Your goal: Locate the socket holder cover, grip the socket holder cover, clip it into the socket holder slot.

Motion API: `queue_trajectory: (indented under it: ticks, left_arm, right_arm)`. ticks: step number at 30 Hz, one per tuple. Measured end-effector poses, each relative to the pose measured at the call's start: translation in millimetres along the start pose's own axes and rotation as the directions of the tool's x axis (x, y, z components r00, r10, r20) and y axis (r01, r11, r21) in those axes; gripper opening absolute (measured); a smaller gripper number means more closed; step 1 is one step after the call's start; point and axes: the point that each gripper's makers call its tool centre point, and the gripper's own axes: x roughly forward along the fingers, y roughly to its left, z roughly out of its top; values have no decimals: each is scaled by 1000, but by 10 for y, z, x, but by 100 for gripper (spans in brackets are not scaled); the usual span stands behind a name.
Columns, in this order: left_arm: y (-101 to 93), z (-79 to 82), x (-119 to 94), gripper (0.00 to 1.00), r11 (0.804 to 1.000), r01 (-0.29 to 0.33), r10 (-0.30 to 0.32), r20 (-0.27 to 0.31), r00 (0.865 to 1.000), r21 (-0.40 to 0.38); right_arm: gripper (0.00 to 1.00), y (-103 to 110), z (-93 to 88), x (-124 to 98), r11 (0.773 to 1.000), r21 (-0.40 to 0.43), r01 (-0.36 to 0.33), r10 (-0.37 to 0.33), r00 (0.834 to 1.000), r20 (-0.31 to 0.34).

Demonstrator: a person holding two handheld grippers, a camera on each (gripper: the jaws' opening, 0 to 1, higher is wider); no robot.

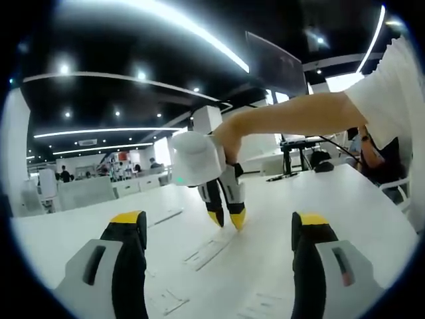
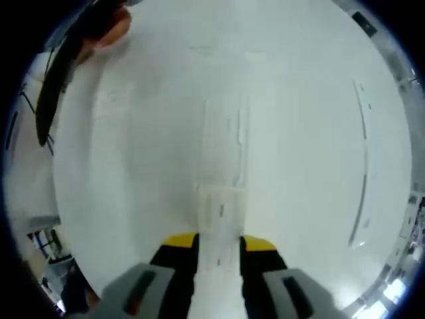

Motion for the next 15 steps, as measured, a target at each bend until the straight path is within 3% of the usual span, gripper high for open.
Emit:
queue_trajectory:
  ticks: [15]
  left_arm:
    - [4,-17,7,89,1000,0,1,-8,1000,9]
  right_arm:
    - [26,-111,33,-16,1000,-5,0,0,1000,6]
